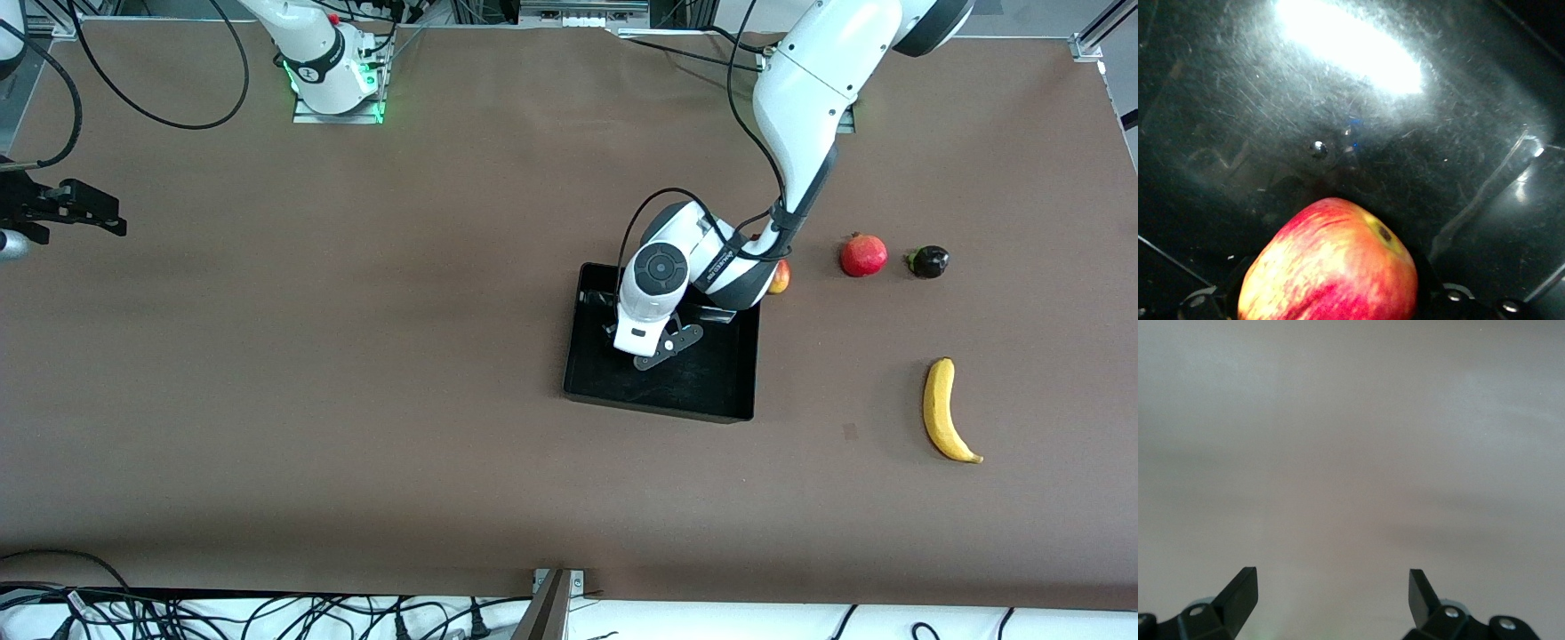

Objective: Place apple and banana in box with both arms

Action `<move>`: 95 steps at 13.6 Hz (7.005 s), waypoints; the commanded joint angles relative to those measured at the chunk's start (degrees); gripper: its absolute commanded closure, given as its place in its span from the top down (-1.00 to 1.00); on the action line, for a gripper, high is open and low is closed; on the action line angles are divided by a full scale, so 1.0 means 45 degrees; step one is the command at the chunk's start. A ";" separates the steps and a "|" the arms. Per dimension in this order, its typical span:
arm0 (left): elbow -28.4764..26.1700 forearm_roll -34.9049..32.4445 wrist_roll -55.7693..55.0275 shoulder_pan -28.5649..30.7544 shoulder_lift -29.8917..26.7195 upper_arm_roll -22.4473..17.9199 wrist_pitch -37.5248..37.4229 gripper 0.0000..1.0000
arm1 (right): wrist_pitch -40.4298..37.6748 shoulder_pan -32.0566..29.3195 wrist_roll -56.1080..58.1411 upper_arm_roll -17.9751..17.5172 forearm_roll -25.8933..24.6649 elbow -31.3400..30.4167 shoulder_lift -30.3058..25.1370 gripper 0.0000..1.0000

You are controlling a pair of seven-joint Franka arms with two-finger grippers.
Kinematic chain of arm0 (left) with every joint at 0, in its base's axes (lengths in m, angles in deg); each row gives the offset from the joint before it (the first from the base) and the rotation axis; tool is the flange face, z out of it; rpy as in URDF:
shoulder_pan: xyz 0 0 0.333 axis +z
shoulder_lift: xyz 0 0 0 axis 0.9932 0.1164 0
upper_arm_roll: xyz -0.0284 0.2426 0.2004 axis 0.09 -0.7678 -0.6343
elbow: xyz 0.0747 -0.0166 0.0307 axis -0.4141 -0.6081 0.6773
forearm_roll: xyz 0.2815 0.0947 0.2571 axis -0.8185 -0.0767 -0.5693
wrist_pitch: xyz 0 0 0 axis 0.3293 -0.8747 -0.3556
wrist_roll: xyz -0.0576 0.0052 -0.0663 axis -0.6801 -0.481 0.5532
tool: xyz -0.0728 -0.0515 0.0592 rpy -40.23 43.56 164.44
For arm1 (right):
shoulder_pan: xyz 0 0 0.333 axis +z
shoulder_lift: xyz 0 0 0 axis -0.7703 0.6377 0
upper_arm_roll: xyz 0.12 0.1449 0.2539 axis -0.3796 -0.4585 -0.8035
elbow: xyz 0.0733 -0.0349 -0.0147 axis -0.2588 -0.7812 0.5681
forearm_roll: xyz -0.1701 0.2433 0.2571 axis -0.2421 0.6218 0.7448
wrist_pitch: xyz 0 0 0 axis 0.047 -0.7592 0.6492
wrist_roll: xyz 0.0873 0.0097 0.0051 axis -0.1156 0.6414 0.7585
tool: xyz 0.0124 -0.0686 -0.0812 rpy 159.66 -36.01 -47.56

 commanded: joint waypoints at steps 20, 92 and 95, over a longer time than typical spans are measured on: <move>0.3863 -0.2110 1.3019 0.7668 -0.1174 0.1395 -0.6231 1.00 | -0.1173 -0.0099 0.0161 0.0001 -0.0053 0.0204 0.0256 1.00; 0.3238 0.0054 0.8985 0.7608 -0.6597 0.2665 -1.0870 1.00 | -0.1057 -0.0196 0.0141 0.0021 -0.0053 0.0282 0.0354 1.00; 0.3199 0.0522 1.2182 0.8979 -0.7905 0.2336 -1.1533 1.00 | -0.0746 -0.0177 -0.0054 0.0021 -0.0053 0.0282 0.0334 1.00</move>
